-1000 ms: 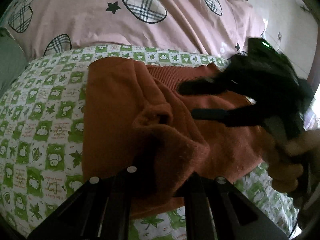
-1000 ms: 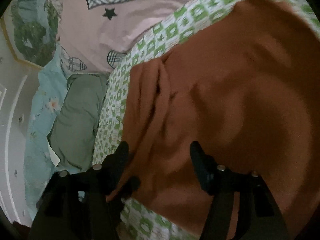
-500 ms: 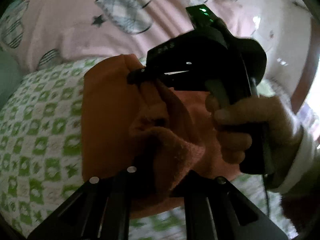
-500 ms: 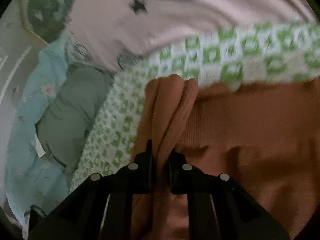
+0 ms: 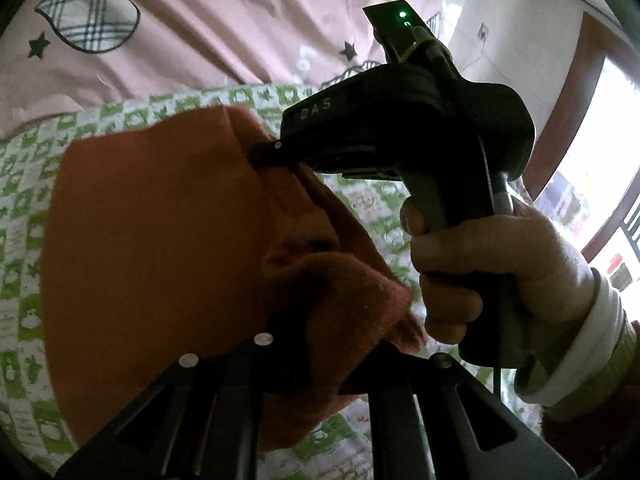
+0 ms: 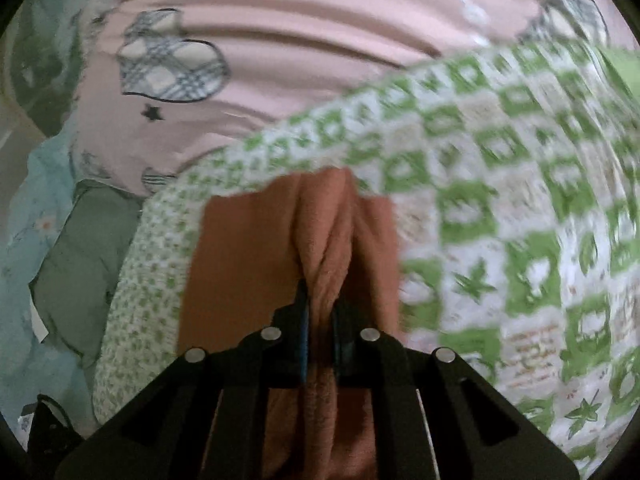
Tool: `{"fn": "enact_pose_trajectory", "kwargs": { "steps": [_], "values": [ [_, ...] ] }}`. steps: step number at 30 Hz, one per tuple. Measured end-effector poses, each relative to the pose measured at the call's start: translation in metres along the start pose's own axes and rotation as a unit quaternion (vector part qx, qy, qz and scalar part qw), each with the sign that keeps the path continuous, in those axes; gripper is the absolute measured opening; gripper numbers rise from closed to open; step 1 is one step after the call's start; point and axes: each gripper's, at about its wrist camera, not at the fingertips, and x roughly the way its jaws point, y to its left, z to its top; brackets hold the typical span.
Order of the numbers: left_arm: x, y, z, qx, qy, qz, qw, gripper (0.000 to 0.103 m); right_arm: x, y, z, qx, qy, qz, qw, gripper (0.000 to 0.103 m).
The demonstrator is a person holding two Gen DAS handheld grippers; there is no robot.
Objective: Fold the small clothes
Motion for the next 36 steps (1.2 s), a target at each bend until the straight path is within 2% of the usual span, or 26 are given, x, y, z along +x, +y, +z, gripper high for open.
{"fn": "enact_pose_trajectory", "kwargs": {
  "steps": [4, 7, 10, 12, 13, 15, 16, 17, 18, 21, 26, 30, 36],
  "values": [
    [0.010, -0.002, -0.004, 0.007, 0.009, -0.002, 0.9999, 0.012, 0.002, -0.009, -0.005, 0.002, -0.008, -0.001, 1.000, 0.010],
    [0.013, 0.002, -0.003, 0.004, 0.017, -0.006, 0.9998, 0.018, 0.006, -0.010, -0.011, -0.001, -0.008, -0.014, 1.000, 0.010],
    [0.005, 0.006, -0.007, -0.008, 0.025, -0.018, 0.9995, 0.028, 0.000, -0.010, -0.015, 0.004, -0.016, -0.016, 1.000, 0.010],
    [-0.004, 0.012, -0.011, -0.017, 0.029, -0.025, 0.9991, 0.045, -0.007, -0.011, -0.016, 0.015, -0.020, -0.020, 0.999, 0.013],
    [-0.013, 0.017, -0.015, -0.022, 0.028, -0.029, 0.9989, 0.049, -0.010, -0.011, -0.017, 0.020, -0.020, -0.023, 0.999, 0.017],
    [-0.027, 0.028, -0.022, -0.032, 0.028, -0.035, 0.9985, 0.064, -0.020, -0.011, -0.020, 0.030, -0.024, -0.029, 0.999, 0.034],
    [-0.037, 0.036, -0.026, -0.041, 0.027, -0.040, 0.9980, 0.067, -0.026, -0.011, -0.023, 0.032, -0.031, -0.030, 0.999, 0.059],
    [-0.045, 0.042, -0.029, -0.048, 0.025, -0.038, 0.9978, 0.070, -0.031, -0.010, -0.025, 0.032, -0.037, -0.028, 0.998, 0.078],
    [-0.052, 0.050, -0.031, -0.056, 0.023, -0.033, 0.9976, 0.073, -0.036, -0.009, -0.028, 0.031, -0.043, -0.023, 0.998, 0.082],
    [-0.073, 0.086, -0.039, -0.094, 0.019, -0.009, 0.9953, 0.080, -0.040, -0.007, -0.038, 0.035, -0.030, -0.005, 0.999, 0.082],
    [-0.079, 0.144, -0.041, -0.170, 0.026, -0.016, 0.9849, 0.081, -0.033, -0.006, -0.050, 0.033, -0.003, -0.001, 0.999, 0.082],
    [-0.060, 0.177, -0.036, -0.216, 0.044, -0.033, 0.9749, 0.081, -0.025, -0.006, -0.050, 0.039, 0.007, 0.013, 0.999, 0.082],
    [-0.014, 0.205, -0.029, -0.264, 0.068, -0.066, 0.9599, 0.081, -0.008, -0.013, -0.047, 0.046, 0.020, 0.020, 0.999, 0.082]
  ]
}}
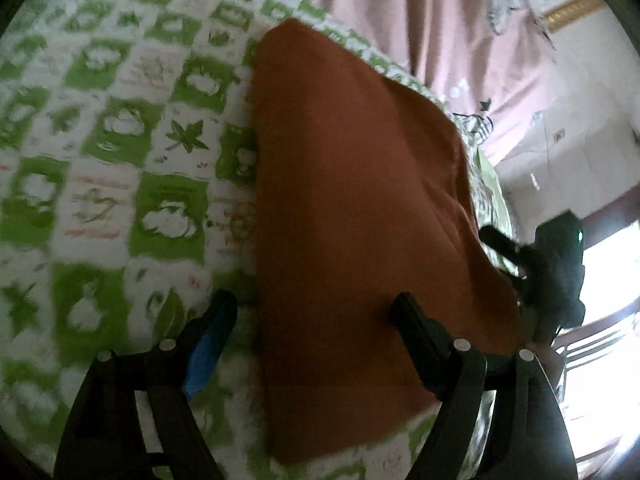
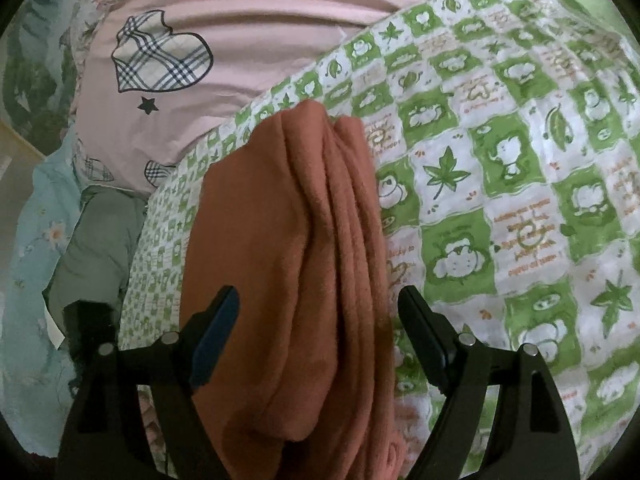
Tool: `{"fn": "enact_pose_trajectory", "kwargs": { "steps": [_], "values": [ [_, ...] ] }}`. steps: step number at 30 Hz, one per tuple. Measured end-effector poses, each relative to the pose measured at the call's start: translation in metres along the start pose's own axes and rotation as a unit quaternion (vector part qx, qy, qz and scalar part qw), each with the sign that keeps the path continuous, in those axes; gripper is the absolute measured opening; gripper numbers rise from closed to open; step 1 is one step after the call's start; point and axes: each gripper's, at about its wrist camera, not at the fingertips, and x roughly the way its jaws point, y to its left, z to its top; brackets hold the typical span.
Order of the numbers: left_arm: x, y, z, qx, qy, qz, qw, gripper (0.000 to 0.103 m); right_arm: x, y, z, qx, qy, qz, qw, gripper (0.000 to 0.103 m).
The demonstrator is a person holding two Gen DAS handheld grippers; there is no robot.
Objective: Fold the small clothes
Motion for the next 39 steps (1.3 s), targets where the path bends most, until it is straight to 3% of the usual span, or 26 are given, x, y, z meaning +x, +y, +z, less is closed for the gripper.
{"fn": "enact_pose_trajectory", "kwargs": {
  "steps": [2, 3, 5, 7, 9, 11, 15, 25, 28, 32, 37, 39],
  "values": [
    [0.005, -0.004, 0.004, 0.002, -0.007, -0.007, 0.9999, 0.079, 0.008, -0.003, 0.000, 0.005, 0.008, 0.007, 1.000, 0.081],
    [0.008, -0.007, 0.007, 0.008, -0.009, -0.008, 0.9999, 0.070, 0.012, -0.004, -0.001, 0.008, 0.014, 0.014, 1.000, 0.079],
    [0.021, -0.013, 0.010, 0.020, -0.004, 0.004, 0.9998, 0.048, 0.018, -0.005, -0.003, 0.014, 0.022, 0.020, 0.999, 0.055],
    [0.022, -0.014, 0.009, 0.021, -0.016, 0.013, 0.9996, 0.035, 0.022, -0.002, -0.008, 0.025, 0.031, 0.043, 0.998, 0.039],
    [0.015, -0.017, 0.007, 0.024, -0.030, 0.010, 0.9992, 0.021, 0.019, 0.005, -0.012, 0.026, 0.024, 0.049, 0.998, 0.031],
    [-0.003, -0.021, 0.001, 0.033, -0.049, 0.012, 0.9982, 0.020, 0.015, 0.016, -0.017, 0.023, 0.015, 0.054, 0.998, 0.028],
    [-0.052, -0.018, -0.017, 0.044, -0.079, 0.034, 0.9953, 0.020, 0.019, 0.056, -0.038, -0.005, 0.017, 0.083, 0.996, 0.026],
    [-0.186, 0.043, -0.076, 0.013, -0.135, 0.098, 0.9859, 0.020, 0.076, 0.144, -0.087, -0.047, 0.062, 0.172, 0.982, 0.025],
    [-0.200, 0.057, -0.093, 0.016, -0.137, 0.105, 0.9850, 0.020, 0.086, 0.156, -0.095, -0.056, 0.073, 0.173, 0.981, 0.025],
    [-0.186, 0.084, -0.107, -0.009, -0.108, 0.114, 0.9876, 0.021, 0.096, 0.154, -0.107, -0.062, 0.089, 0.136, 0.985, 0.025],
    [-0.175, 0.099, -0.113, -0.015, -0.097, 0.118, 0.9881, 0.037, 0.097, 0.143, -0.117, -0.045, 0.092, 0.122, 0.987, 0.027],
    [-0.178, 0.106, -0.116, -0.025, -0.091, 0.131, 0.9869, 0.061, 0.096, 0.142, -0.118, -0.042, 0.091, 0.108, 0.989, 0.032]
  ]
}}
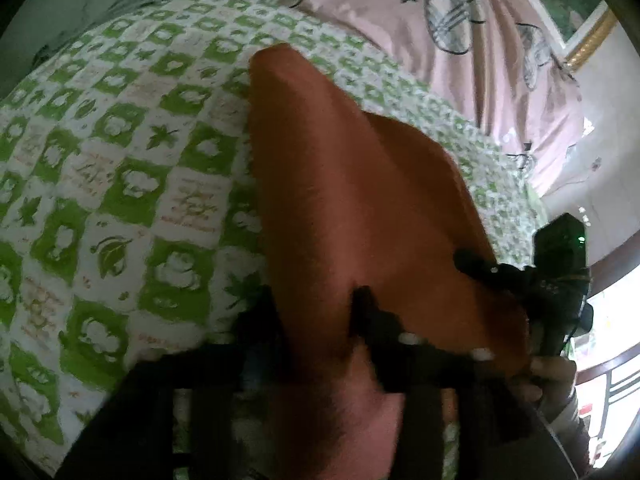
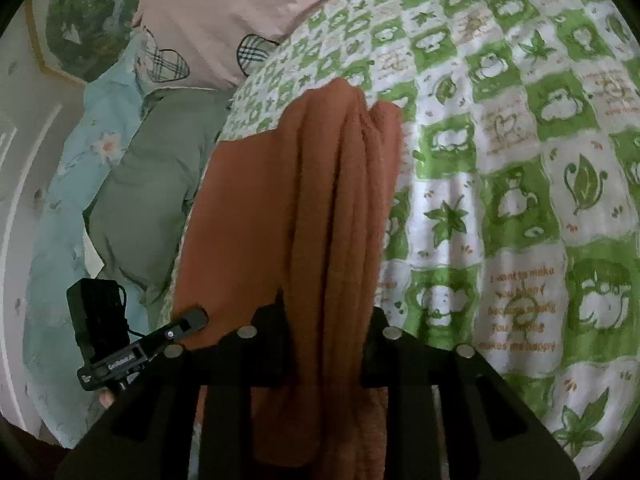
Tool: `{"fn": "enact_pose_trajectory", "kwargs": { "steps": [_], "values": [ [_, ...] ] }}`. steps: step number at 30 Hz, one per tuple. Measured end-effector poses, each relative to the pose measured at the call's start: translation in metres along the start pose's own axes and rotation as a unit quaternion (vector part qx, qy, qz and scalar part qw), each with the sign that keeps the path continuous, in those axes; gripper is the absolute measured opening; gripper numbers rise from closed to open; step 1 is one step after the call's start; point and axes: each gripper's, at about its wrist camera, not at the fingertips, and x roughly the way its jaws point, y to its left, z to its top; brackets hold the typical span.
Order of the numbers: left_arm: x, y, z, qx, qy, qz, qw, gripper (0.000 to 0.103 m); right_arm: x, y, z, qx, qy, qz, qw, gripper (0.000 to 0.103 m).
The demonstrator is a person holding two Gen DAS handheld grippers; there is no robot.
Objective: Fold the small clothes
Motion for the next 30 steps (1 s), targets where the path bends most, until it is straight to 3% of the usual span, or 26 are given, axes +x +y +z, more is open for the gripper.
{"fn": "enact_pose_trajectory", "kwargs": {
  "steps": [2, 7, 16, 23, 25, 26, 27, 30],
  "values": [
    [-0.005, 0.009, -0.001, -0.013, 0.001, -0.003, 0.9999, 0.062, -0.002, 0.001, -0.001, 0.003, 0.000, -0.017, 1.000, 0.043],
    [-0.025, 0.025, 0.004, -0.032, -0.018, -0.010, 0.9993, 0.062, -0.024, 0.003, 0.002, -0.002, -0.023, -0.053, 0.998, 0.054],
    [-0.049, -0.005, 0.021, 0.026, -0.069, -0.024, 0.9970, 0.050, -0.031, 0.028, 0.034, -0.036, -0.051, -0.071, 0.996, 0.054],
    [-0.037, -0.030, 0.019, 0.071, -0.059, -0.046, 0.9947, 0.047, 0.001, 0.041, 0.057, -0.068, -0.041, -0.095, 0.992, 0.054],
    [-0.030, -0.033, 0.015, 0.082, -0.049, -0.037, 0.9947, 0.047, 0.010, 0.041, 0.060, -0.069, -0.031, -0.099, 0.992, 0.047],
    [-0.028, -0.034, 0.014, 0.085, -0.048, -0.035, 0.9946, 0.047, 0.012, 0.042, 0.060, -0.073, -0.032, -0.102, 0.992, 0.036],
    [-0.027, -0.034, 0.013, 0.086, -0.047, -0.034, 0.9946, 0.047, 0.011, 0.043, 0.060, -0.076, -0.035, -0.105, 0.991, 0.016],
    [-0.028, -0.032, 0.014, 0.080, -0.047, -0.052, 0.9943, 0.047, -0.009, 0.051, 0.058, -0.077, -0.066, -0.075, 0.992, 0.015]
  ]
}}
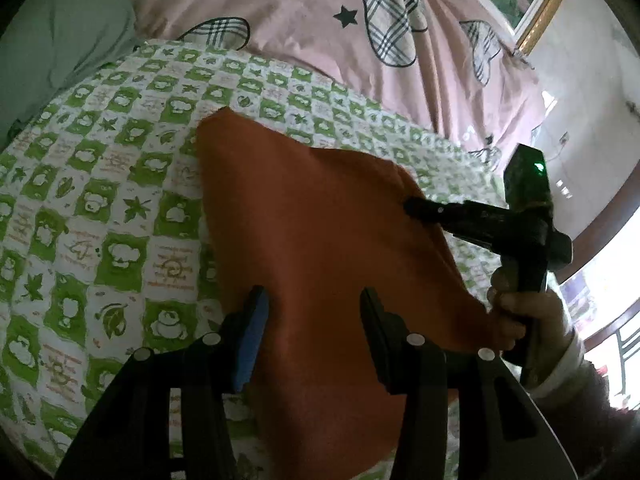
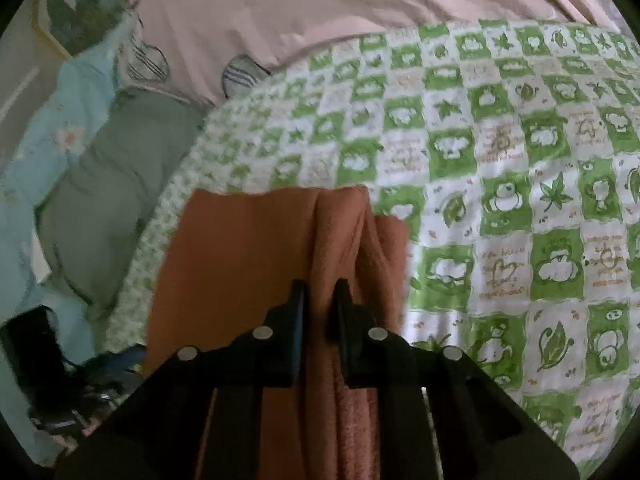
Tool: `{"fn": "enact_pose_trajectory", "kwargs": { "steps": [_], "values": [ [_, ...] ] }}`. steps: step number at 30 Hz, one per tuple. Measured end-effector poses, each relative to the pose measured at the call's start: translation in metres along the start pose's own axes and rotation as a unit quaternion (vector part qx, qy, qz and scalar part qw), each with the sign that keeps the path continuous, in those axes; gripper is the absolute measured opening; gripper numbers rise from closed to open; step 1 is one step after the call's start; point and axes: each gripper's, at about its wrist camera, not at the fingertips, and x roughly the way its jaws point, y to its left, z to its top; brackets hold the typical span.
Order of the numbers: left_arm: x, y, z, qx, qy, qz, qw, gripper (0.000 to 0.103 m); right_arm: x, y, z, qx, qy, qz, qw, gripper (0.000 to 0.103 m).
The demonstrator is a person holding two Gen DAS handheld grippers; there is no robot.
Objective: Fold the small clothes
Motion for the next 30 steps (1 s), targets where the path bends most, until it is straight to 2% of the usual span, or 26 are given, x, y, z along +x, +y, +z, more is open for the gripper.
{"fn": "enact_pose_trajectory", "kwargs": {
  "steps": [3, 6, 10, 11, 14, 17, 19, 21, 22, 24, 25, 26, 27, 29, 30],
  "values": [
    [0.002, -0.001, -0.001, -0.001, 0.002, -0.013, 0.9999, 0.047, -0.015, -0.002, -0.003, 0.003, -0.023, -0.011, 1.000, 0.015],
    [0.017, -0.002, -0.004, -0.002, 0.021, -0.008, 0.9998, 0.047, 0.004, -0.021, -0.008, 0.023, 0.006, -0.035, 0.999, 0.015],
    [0.033, 0.001, -0.008, -0.007, 0.036, 0.011, 0.9993, 0.044, 0.019, -0.037, -0.011, 0.049, 0.030, -0.028, 0.998, 0.018],
    [0.032, 0.000, -0.007, -0.005, 0.037, 0.011, 0.9992, 0.044, 0.013, -0.034, -0.009, 0.054, 0.028, -0.031, 0.998, 0.021],
    [0.022, -0.002, 0.002, 0.001, 0.028, 0.010, 0.9996, 0.044, -0.012, -0.018, -0.002, 0.038, 0.002, -0.046, 0.998, 0.021],
    [0.018, 0.001, 0.019, -0.005, 0.005, 0.012, 0.9999, 0.044, -0.028, 0.008, 0.006, 0.025, -0.023, -0.007, 0.999, 0.021],
    [0.027, 0.006, 0.035, -0.019, 0.004, 0.016, 0.9997, 0.044, -0.017, 0.024, 0.010, 0.017, -0.009, 0.011, 1.000, 0.021],
    [0.038, 0.009, 0.046, -0.022, 0.004, 0.030, 0.9993, 0.043, 0.007, 0.034, 0.012, 0.008, 0.015, 0.011, 1.000, 0.021],
    [0.049, 0.012, 0.053, -0.024, 0.012, 0.043, 0.9987, 0.042, 0.022, 0.033, 0.013, 0.006, 0.024, -0.004, 1.000, 0.021],
    [0.067, 0.019, 0.058, -0.031, 0.030, 0.055, 0.9976, 0.032, 0.046, 0.020, 0.014, 0.025, 0.038, -0.033, 0.998, 0.021],
    [0.076, 0.024, 0.059, -0.032, 0.040, 0.061, 0.9968, 0.031, 0.052, 0.011, 0.013, 0.036, 0.040, -0.044, 0.998, 0.021],
    [0.082, 0.026, 0.059, -0.031, 0.043, 0.065, 0.9965, 0.024, 0.059, -0.003, 0.012, 0.052, 0.033, -0.043, 0.997, 0.016],
    [0.086, 0.027, 0.060, -0.028, 0.043, 0.069, 0.9963, 0.021, 0.062, -0.010, 0.012, 0.061, 0.025, -0.035, 0.997, 0.010],
    [0.089, 0.026, 0.059, -0.017, 0.043, 0.075, 0.9961, 0.021, 0.062, -0.019, 0.012, 0.073, 0.018, -0.031, 0.997, 0.000],
    [0.089, 0.025, 0.059, -0.014, 0.042, 0.078, 0.9960, 0.021, 0.061, -0.020, 0.013, 0.076, 0.017, -0.028, 0.997, 0.000]
  ]
}}
